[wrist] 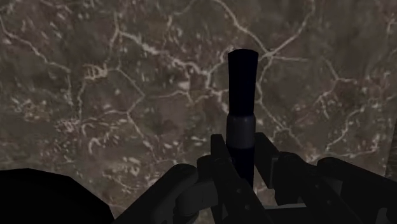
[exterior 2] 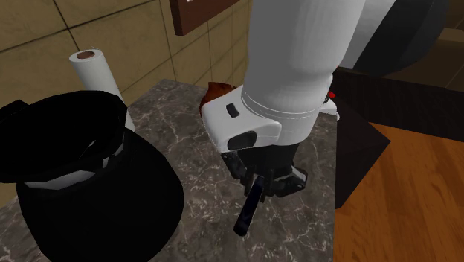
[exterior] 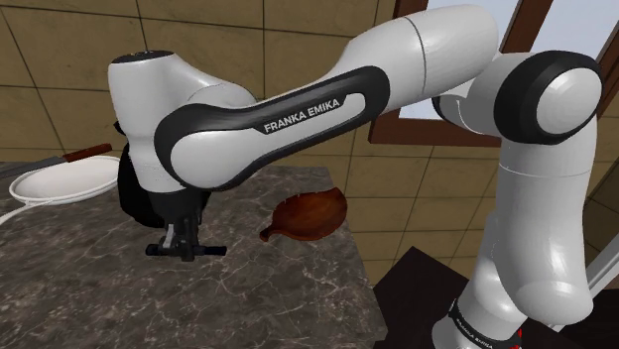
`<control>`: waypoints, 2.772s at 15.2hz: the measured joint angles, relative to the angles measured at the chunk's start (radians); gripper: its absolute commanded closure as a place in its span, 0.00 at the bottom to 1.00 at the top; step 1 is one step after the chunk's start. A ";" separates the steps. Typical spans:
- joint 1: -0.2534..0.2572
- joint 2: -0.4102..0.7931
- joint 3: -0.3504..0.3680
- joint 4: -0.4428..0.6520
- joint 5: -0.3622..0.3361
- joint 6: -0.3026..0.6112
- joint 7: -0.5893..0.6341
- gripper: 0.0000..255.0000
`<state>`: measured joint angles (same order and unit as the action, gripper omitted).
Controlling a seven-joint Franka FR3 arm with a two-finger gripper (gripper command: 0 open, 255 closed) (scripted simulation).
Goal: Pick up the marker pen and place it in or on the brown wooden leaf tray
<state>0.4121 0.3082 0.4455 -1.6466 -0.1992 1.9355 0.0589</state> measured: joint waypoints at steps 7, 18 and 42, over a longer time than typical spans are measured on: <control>0.001 -0.018 0.005 0.068 0.012 -0.084 -0.011 1.00; -0.084 -0.204 -0.015 -0.099 0.098 -0.077 -0.124 1.00; -0.233 -0.666 -0.246 -0.663 0.229 0.061 -0.553 1.00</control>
<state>0.1792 -0.3576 0.1993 -2.3094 0.0302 1.9960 -0.4939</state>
